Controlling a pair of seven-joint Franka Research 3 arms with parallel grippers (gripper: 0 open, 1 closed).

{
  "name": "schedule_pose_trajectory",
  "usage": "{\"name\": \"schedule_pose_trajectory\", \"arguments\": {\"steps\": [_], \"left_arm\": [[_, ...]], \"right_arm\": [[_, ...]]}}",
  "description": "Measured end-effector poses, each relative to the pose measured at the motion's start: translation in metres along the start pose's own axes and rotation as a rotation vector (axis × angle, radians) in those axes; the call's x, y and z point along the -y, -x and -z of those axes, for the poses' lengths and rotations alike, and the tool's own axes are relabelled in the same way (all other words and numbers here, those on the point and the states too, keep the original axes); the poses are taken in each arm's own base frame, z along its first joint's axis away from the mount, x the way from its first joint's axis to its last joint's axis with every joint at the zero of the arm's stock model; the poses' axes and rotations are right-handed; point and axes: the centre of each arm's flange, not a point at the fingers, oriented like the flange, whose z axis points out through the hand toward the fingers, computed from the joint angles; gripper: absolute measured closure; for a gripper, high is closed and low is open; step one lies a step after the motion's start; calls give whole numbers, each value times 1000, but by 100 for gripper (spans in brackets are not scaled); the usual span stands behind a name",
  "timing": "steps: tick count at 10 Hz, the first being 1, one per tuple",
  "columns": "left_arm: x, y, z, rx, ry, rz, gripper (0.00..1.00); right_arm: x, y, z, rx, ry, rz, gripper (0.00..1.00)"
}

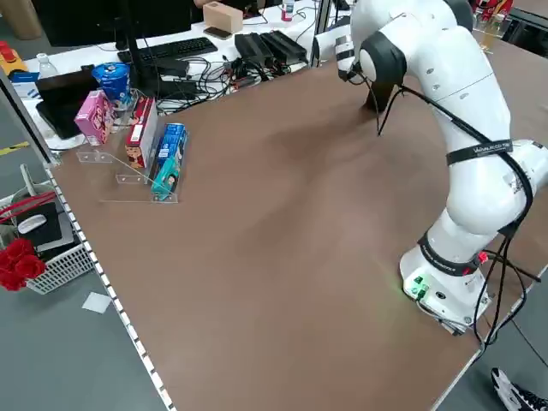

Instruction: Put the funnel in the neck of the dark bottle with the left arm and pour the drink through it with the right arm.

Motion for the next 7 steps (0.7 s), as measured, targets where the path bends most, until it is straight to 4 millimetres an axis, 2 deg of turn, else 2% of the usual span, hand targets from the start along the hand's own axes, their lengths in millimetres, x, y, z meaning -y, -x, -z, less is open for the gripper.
{"name": "schedule_pose_trajectory", "arguments": {"steps": [3,7], "left_arm": [[0,0,0,0,0,0,41],[0,0,0,0,0,-1,40]], "right_arm": [[4,0,7,-68,26,59,61],[11,14,27,-150,49,170,61]]}}
